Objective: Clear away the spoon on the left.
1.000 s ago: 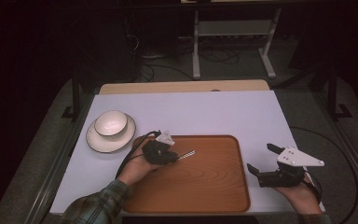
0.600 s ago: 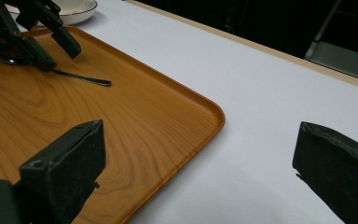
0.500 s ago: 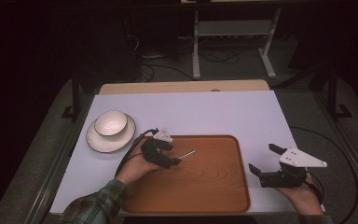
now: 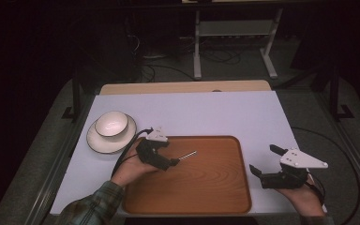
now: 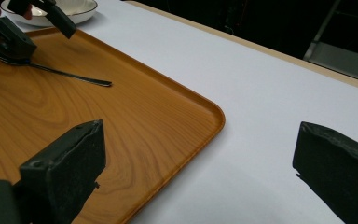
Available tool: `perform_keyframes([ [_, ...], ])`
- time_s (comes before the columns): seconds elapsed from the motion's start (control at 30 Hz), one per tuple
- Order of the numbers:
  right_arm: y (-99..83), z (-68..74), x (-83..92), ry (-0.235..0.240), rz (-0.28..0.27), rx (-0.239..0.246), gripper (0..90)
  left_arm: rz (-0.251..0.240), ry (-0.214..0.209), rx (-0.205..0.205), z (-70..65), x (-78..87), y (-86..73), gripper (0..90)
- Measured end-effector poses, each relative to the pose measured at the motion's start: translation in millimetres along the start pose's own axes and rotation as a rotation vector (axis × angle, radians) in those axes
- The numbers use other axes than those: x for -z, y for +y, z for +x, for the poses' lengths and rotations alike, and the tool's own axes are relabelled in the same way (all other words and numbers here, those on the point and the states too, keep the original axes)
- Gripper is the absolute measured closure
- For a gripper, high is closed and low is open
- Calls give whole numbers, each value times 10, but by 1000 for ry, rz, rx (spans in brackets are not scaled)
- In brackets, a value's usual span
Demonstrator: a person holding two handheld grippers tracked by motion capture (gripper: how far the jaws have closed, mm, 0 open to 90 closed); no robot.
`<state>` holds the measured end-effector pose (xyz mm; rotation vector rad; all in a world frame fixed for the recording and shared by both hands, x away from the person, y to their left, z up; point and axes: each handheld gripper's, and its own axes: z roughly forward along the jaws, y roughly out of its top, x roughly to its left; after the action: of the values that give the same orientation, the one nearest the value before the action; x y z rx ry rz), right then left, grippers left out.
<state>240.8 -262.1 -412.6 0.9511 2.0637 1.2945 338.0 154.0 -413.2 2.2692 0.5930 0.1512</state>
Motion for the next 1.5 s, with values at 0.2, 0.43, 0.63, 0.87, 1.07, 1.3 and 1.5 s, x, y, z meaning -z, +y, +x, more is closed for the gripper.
perform_keyframes([
  [0.2,10,1,-21,4,2,5,19,-58,17,15,6,198,-58,181],
  [0.43,24,-13,-44,6,-3,5,19,-156,44,21,3,449,-137,181],
  [0.63,29,-17,-50,12,-8,3,19,-201,69,32,-20,626,-206,181],
  [0.87,34,-14,-41,11,-9,3,19,-240,87,41,-23,789,-331,181],
  [1.07,45,-12,-25,13,-19,1,19,-275,104,45,-28,917,-408,181],
  [1.3,65,-6,4,15,-36,-2,18,-314,115,48,-21,1054,-537,178],
  [1.5,75,-4,18,15,-42,-3,19,-348,135,60,4,1175,-705,176],
])
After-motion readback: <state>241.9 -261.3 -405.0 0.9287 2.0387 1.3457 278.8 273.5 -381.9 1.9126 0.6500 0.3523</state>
